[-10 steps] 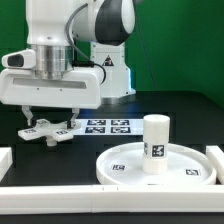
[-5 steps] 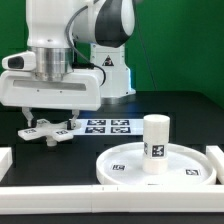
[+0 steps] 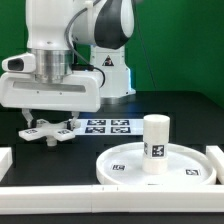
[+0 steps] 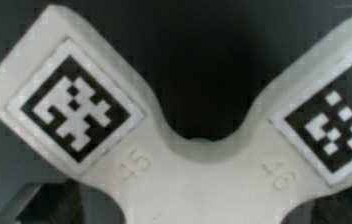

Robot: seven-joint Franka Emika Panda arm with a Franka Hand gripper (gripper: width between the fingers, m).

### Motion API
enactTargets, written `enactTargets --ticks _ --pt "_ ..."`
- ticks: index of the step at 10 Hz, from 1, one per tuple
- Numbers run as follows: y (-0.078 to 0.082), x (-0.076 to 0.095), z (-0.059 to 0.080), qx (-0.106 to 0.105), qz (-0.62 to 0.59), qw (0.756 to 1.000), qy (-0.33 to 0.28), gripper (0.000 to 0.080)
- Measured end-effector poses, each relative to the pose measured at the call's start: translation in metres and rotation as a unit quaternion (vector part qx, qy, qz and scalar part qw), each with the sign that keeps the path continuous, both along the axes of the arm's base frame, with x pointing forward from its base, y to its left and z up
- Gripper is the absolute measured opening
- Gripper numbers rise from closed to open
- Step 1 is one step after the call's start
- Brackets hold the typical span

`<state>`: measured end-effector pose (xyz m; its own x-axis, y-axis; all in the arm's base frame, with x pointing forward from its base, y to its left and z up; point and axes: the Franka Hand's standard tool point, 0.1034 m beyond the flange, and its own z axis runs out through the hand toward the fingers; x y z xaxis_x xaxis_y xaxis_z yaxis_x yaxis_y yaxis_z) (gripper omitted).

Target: Assemble round table

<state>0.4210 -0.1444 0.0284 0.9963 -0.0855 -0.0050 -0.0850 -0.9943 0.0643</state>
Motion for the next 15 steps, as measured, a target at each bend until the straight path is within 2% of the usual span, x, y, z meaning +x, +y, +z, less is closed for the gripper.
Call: enactTargets --ticks 4,5,6,10,12,13,15 --pt "0.000 -0.001 -0.001 0.000 0.000 1.000 0.001 0.0636" --pt "0.000 -0.001 -0.001 0.000 0.000 1.000 0.001 0.0467" --pt "0.000 -0.001 -0.001 0.000 0.000 1.000 0.001 0.0442" --pt "0.003 0.002 0.001 0.001 0.003 1.000 0.000 0.0442" --pt "0.016 0.010 0.009 0.007 0.007 1.000 -0.004 0.0442" --pt "0.027 0.013 0.015 0.014 -0.003 1.000 -0.004 0.0442" --pt "0.066 0.026 0.034 0.034 -0.040 0.999 -0.003 0.0442"
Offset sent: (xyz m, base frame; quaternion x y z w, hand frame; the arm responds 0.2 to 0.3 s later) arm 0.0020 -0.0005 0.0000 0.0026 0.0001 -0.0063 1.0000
